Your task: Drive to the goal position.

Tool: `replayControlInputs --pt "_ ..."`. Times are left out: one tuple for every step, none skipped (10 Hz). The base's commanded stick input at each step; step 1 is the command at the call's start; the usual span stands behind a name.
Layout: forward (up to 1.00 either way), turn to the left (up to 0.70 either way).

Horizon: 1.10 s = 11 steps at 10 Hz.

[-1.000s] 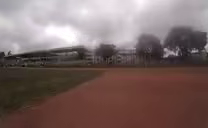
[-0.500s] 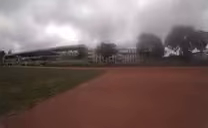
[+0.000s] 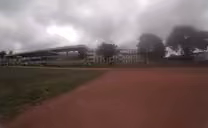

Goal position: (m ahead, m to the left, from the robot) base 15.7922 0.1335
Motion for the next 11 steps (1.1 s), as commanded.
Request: replayControlInputs --pt "0.70 0.00" --pt "0.70 0.00" --pt "0.70 0.00" --pt "0.70 0.00" --pt "0.70 0.00" --pt "0.70 0.00" --pt "0.70 0.00" --pt "0.70 0.00" --pt "0.70 0.00" --pt "0.70 0.00" --pt "0.70 0.00"
